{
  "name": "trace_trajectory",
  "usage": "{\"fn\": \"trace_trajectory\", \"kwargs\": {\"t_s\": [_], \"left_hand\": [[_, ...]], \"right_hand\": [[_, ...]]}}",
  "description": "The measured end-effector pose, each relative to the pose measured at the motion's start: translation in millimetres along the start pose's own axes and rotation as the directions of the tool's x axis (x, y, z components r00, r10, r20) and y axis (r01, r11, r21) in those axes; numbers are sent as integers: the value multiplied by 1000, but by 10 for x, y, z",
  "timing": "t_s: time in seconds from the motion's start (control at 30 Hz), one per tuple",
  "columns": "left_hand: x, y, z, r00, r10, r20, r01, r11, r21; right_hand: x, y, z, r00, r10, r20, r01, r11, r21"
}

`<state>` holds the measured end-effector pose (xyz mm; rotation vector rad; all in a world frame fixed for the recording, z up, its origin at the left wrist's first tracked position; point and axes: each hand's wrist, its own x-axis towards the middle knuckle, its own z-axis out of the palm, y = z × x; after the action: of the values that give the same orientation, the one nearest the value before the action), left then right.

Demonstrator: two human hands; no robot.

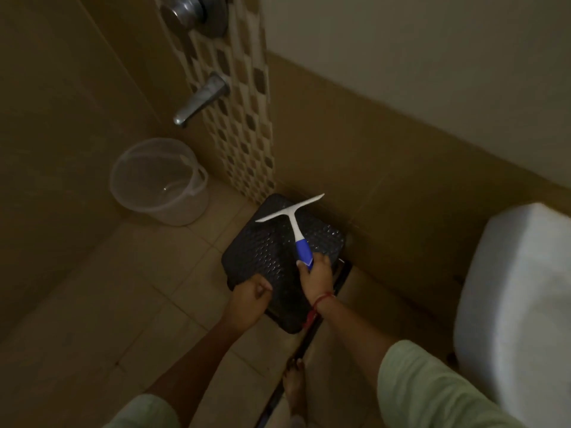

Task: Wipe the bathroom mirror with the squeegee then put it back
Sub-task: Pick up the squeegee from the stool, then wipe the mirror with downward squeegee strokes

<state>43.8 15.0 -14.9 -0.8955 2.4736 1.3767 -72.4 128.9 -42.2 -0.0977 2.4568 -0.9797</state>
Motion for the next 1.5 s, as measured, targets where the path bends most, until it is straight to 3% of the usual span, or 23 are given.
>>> {"fn": "trace_trajectory", "kwargs": {"t_s": [0.17,0.27,0.43,0.53,0.6,0.7,0.83,1.0,1.23,1.37,1.5], "left_hand": [[-248,413,-230,998,56,14,-57,998,35],[-405,785,-335,987,143,70,-152,978,146],[-799,1629,-415,943,332,12,-330,934,137],[-1096,2201,-431,899,424,-109,-422,906,43],[-1267,2548,-461,855,472,-215,-479,878,24],[-1602,3036,-492,775,535,-336,-572,820,-14],[-2031,3591,-549,691,606,-393,-672,739,-42],[-2531,4213,-594,509,748,-426,-798,596,93],[-2895,4801,-569,315,811,-492,-836,483,260],[-2945,5192,-638,181,873,-453,-855,368,366],[-2904,5757,-835,61,883,-465,-850,291,439]], "right_hand": [[-519,-370,-706,974,-202,-102,201,979,-16],[-928,-674,-1144,917,-334,-219,348,937,25],[-1724,-1107,-1995,691,-591,-415,627,777,-63],[-2158,-1256,-2561,531,-703,-473,732,662,-163],[-2395,-1322,-2875,463,-745,-480,780,600,-180],[-2776,-1313,-3319,386,-776,-499,814,541,-212],[-3226,-1242,-3822,310,-790,-528,840,488,-237],[-3710,-1183,-4404,151,-723,-675,781,506,-367],[-4171,-1165,-5219,59,-662,-747,896,365,-252],[-4264,-1266,-5597,-49,-627,-778,848,386,-364],[-4298,-1383,-5932,-104,-581,-807,803,430,-413]]}}
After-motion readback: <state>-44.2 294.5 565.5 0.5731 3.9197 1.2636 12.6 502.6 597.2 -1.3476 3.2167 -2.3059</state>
